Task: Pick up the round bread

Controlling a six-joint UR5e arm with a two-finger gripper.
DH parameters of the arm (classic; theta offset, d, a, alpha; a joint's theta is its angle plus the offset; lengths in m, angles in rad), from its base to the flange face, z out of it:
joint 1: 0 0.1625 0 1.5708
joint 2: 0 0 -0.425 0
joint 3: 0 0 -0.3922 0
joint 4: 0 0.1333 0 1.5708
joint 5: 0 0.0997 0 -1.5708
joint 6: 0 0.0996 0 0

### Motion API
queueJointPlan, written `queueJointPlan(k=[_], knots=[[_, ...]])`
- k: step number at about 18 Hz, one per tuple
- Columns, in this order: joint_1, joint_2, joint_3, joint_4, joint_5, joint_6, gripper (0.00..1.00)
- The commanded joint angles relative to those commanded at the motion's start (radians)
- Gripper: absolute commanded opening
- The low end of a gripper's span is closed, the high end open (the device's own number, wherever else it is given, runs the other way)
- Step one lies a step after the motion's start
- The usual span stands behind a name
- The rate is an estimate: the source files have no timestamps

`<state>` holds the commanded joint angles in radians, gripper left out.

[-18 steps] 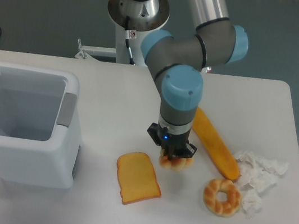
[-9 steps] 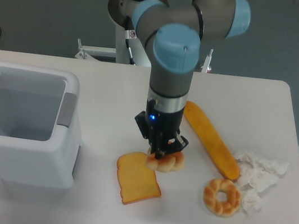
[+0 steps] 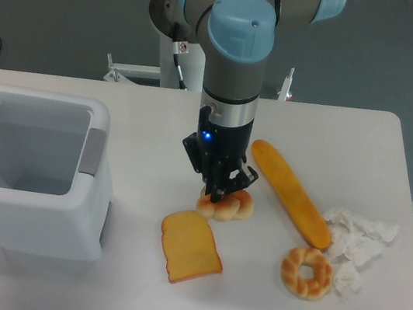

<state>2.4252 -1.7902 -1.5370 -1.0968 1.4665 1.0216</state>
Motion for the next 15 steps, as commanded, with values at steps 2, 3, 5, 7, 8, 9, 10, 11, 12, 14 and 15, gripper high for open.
queueJointPlan(k=[2,3,5,7,8,9,10,11,12,14,15], knots=[[0.0,0.0,0.0,0.0,0.0,0.002,0.08],[-0.002,0.0,0.0,0.0,0.0,0.002,0.07],[-0.003,0.0,0.0,0.0,-0.002,0.02,0.07],[-0.002,0.0,-0.002,0.0,-0.002,0.031,0.07],[-0.002,0.0,-0.003,0.0,-0.002,0.038,0.07],[0.0,0.002,-0.006,0.0,-0.002,0.043,0.07],[0.0,0.002,-0.008,0.0,-0.002,0.043,0.08],[0.0,0.002,-0.008,0.0,0.0,0.043,0.07],[0.0,0.002,-0.006,0.0,0.0,0.043,0.07],[0.002,0.003,-0.008,0.0,-0.002,0.043,0.07],[0.002,0.003,-0.006,0.002,-0.002,0.043,0.08]])
